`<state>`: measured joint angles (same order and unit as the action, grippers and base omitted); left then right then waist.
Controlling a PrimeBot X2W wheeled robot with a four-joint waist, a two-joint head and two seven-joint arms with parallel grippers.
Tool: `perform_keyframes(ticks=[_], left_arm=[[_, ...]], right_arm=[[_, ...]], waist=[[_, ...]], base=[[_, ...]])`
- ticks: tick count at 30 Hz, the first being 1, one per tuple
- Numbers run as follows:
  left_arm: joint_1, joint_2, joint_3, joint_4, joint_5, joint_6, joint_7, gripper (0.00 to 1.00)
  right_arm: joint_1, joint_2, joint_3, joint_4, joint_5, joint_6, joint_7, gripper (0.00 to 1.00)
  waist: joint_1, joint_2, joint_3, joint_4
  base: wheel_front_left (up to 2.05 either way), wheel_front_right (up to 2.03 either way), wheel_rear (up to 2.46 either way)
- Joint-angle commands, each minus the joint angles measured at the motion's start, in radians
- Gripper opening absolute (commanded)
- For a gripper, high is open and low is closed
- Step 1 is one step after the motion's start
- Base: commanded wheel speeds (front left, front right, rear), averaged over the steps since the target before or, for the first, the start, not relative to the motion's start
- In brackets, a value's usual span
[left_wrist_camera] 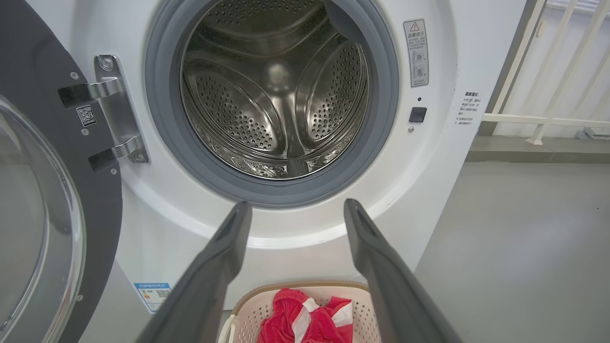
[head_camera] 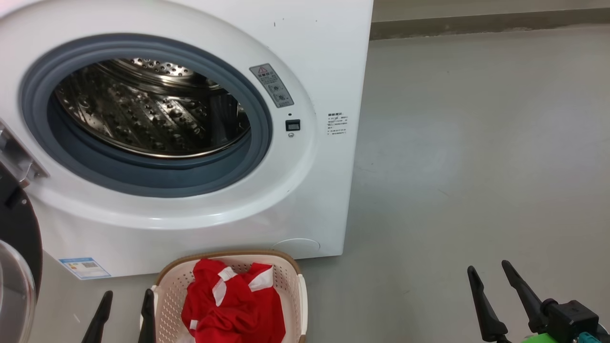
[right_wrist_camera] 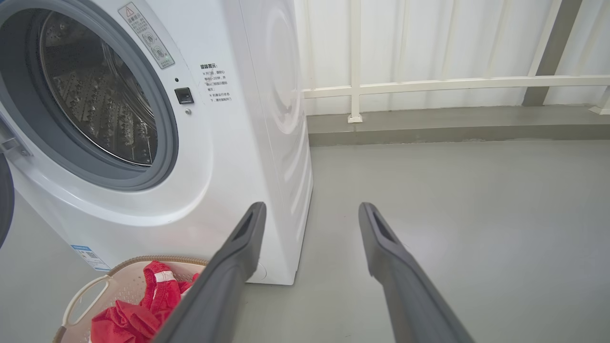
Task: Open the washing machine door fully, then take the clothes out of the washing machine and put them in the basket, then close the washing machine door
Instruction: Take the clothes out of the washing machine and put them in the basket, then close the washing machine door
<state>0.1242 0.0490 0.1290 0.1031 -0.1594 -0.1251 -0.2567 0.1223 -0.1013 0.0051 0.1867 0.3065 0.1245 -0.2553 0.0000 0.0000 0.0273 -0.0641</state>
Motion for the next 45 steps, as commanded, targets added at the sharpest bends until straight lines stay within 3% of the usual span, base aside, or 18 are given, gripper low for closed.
perform_keyframes(ticks=[1,14,32,45], left_arm=[[-0.019,0.006,0.036,-0.030,-0.003,-0.006,-0.005,1.00],[-0.030,0.003,0.039,-0.022,0.008,-0.006,-0.005,1.00],[-0.049,0.002,0.045,-0.027,-0.004,-0.006,-0.005,1.00],[-0.055,0.002,0.041,-0.025,-0.008,-0.006,-0.005,1.00]], right_arm=[[-0.015,-0.021,0.012,-0.028,-0.002,0.006,-0.006,1.00],[-0.021,-0.020,0.010,-0.031,-0.005,0.006,-0.006,1.00],[-0.037,-0.014,0.006,-0.033,-0.008,0.006,-0.006,1.00],[-0.039,-0.010,0.004,-0.032,-0.010,0.006,-0.006,1.00]], waist=[[0.0000,0.0000,0.001,0.001],[0.0000,0.0000,0.011,0.005],[0.0000,0.0000,0.043,0.020],[0.0000,0.0000,0.040,0.029]], base=[[0.00,0.00,0.00],[-0.11,0.11,0.00],[-1.11,1.11,0.00],[-0.09,0.09,0.00]])
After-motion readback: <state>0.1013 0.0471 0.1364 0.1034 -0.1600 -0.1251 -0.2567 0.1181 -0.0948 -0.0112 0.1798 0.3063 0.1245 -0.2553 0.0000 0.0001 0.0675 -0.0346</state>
